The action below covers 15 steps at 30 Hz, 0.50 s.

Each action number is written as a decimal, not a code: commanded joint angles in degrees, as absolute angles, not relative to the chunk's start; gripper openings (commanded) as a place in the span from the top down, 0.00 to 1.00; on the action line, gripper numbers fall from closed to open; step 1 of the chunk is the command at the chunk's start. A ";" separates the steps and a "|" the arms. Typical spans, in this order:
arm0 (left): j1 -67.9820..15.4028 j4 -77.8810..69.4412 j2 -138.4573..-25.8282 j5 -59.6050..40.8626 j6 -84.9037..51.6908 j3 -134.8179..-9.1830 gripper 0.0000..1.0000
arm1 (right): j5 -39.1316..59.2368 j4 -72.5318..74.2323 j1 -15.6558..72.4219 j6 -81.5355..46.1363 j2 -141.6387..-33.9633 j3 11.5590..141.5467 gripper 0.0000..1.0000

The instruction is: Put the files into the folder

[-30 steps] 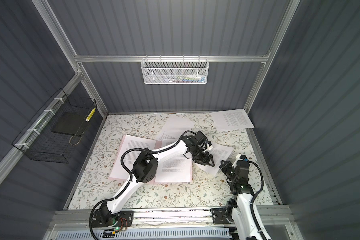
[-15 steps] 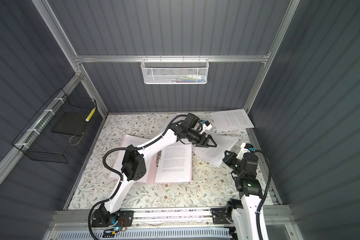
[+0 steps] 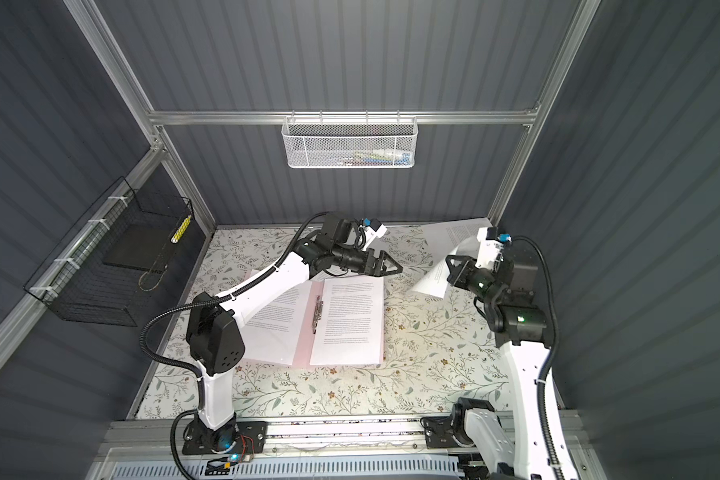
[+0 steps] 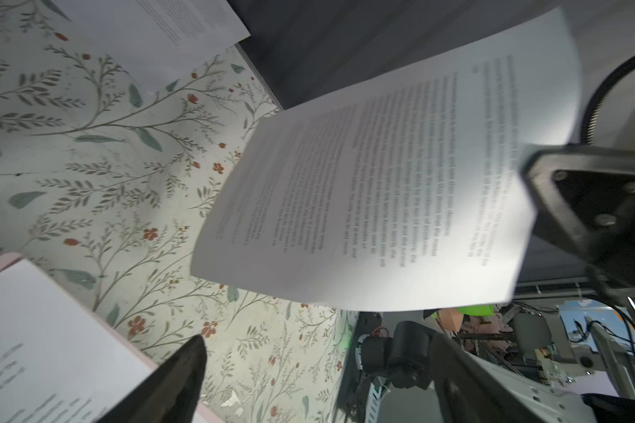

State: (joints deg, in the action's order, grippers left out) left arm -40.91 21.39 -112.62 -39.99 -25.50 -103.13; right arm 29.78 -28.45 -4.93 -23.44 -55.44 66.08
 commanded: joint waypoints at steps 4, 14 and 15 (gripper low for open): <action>-37.00 14.39 -103.02 -35.02 -24.16 -92.87 0.00 | 35.55 -41.06 4.68 -17.30 -63.65 81.69 1.00; -30.84 16.17 -84.12 -10.90 -19.23 -77.63 0.00 | 38.45 -52.30 24.99 -16.00 -74.11 100.42 1.00; -30.56 16.26 -81.56 -7.99 -18.63 -75.90 0.00 | 38.78 -53.88 26.69 -15.84 -75.37 102.13 1.00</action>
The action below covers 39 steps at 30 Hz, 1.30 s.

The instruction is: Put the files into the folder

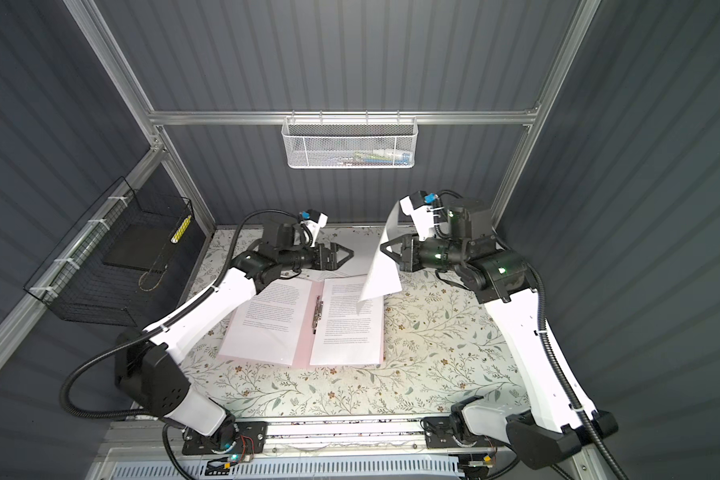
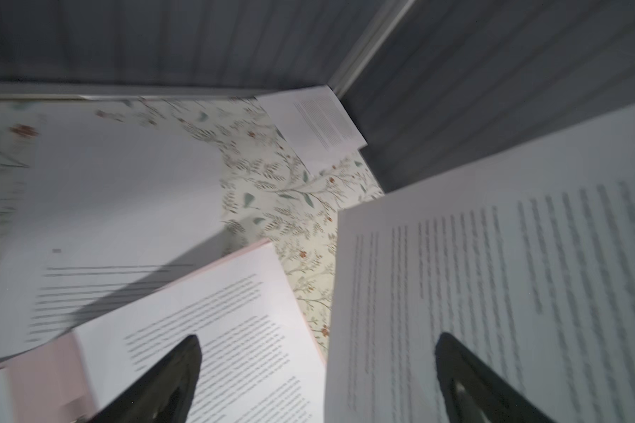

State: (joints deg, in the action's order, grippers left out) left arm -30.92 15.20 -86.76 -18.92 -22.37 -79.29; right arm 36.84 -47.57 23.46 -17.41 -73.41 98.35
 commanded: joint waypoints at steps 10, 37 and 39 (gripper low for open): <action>-29.97 21.09 -66.70 8.57 -15.36 -66.73 0.00 | 42.53 -62.59 31.42 -11.08 -78.20 103.18 1.00; -29.97 23.24 -65.89 5.58 -12.77 -61.91 0.00 | -3.01 -76.32 29.33 17.29 -122.67 126.65 1.00; -29.95 23.41 -66.30 5.38 -12.77 -61.77 0.00 | -2.60 -75.49 30.33 19.14 -124.16 127.69 1.00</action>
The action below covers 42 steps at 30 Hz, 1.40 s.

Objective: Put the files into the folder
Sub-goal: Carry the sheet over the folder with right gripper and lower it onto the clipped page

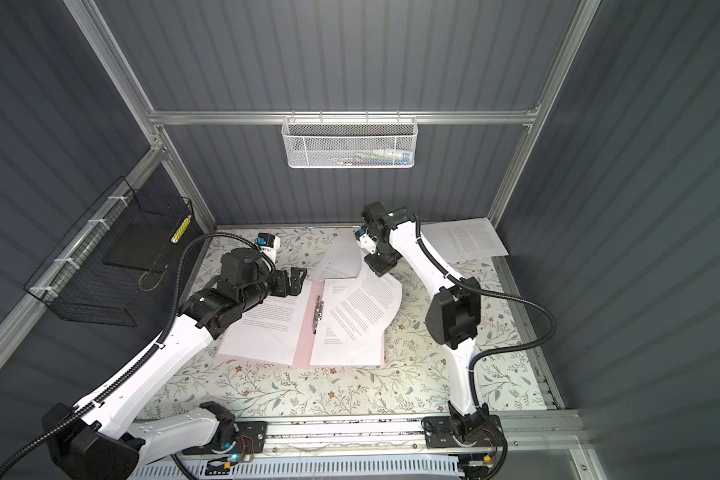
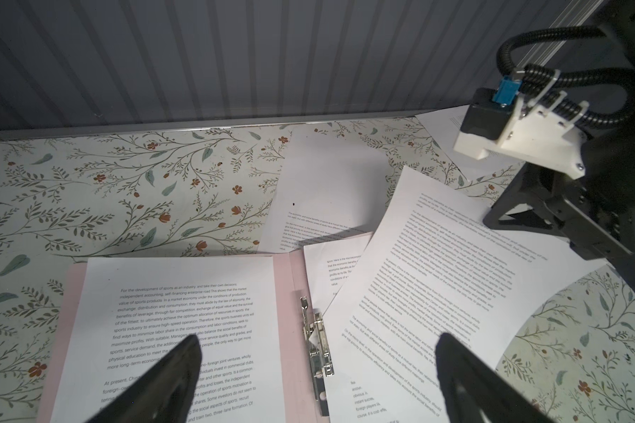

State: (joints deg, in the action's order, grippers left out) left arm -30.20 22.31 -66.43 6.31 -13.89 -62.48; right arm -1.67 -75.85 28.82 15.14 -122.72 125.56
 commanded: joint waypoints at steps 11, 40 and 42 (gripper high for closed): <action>-29.97 23.92 -68.46 3.96 -12.83 -62.26 0.00 | -2.13 -72.05 28.23 24.89 -123.94 123.88 1.00; -29.96 23.77 -72.23 2.56 -13.54 -63.41 0.00 | 11.09 -50.80 23.32 45.50 -101.87 91.31 1.00; -29.97 23.61 -72.64 2.22 -13.71 -63.63 0.00 | 12.63 -50.21 23.77 46.63 -102.27 91.62 1.00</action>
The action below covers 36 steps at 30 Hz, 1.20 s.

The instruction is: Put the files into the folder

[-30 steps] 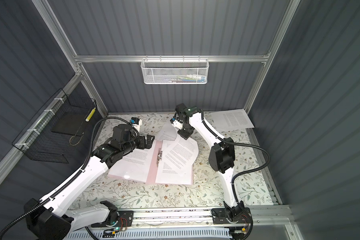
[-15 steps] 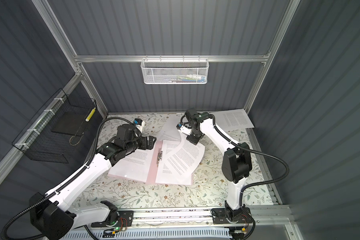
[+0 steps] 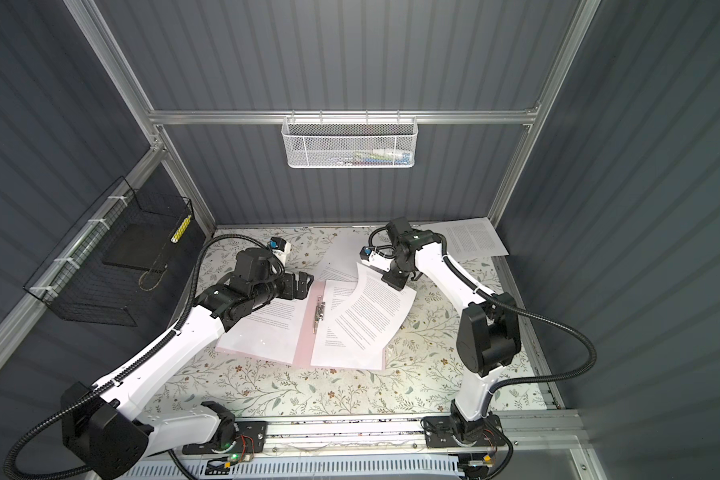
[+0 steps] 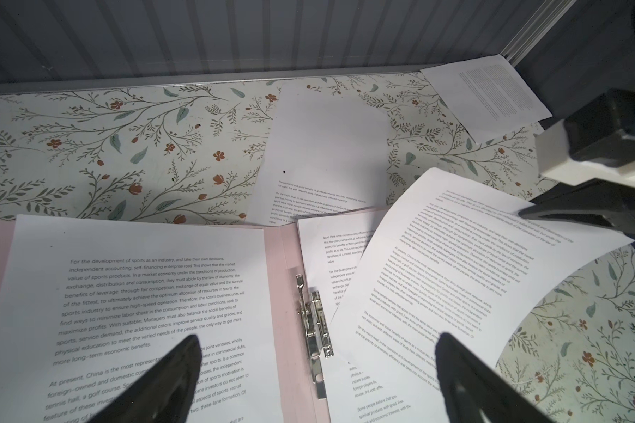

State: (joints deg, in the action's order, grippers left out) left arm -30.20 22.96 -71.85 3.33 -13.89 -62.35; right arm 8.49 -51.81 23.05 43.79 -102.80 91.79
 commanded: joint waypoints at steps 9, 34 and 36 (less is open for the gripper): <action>-29.97 23.22 -73.02 1.60 -14.42 -64.33 0.00 | 15.84 -51.18 26.02 50.31 -108.56 96.59 1.00; -29.93 23.18 -75.12 0.53 -14.88 -64.73 0.00 | 14.25 -47.72 23.46 50.28 -102.25 86.36 1.00; -29.97 23.20 -75.15 0.52 -14.96 -64.63 0.00 | 14.11 -47.89 24.84 48.29 -103.77 87.92 1.00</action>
